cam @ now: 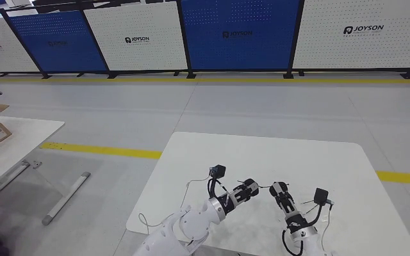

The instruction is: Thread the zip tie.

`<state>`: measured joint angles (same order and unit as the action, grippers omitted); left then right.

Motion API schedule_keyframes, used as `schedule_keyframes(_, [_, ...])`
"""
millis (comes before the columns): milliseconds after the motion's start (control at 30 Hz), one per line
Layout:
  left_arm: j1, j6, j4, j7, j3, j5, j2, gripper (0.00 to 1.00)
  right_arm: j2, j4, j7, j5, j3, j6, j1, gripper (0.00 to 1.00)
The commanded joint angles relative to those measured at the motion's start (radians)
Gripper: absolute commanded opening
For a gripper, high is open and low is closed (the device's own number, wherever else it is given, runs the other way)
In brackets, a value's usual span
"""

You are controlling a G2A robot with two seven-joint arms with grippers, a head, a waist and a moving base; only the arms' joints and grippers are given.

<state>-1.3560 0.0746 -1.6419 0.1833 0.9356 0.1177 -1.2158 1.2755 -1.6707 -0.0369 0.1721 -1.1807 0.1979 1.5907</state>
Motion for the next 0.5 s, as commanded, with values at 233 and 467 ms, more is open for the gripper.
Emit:
schedule_keyframes(233, [0.0, 0.021, -0.003, 0.017, -0.001, -0.013, -0.001, 0.0, 0.003, 0.009, -0.038, -0.028, 0.002, 0.002, -0.012, 0.0])
schedule_keyframes(467, [-0.001, 0.016, 0.0, 0.002, 0.006, -0.018, -0.002, 0.0, 0.005, 0.016, -0.062, -0.078, -0.007, 0.003, -0.018, 0.0])
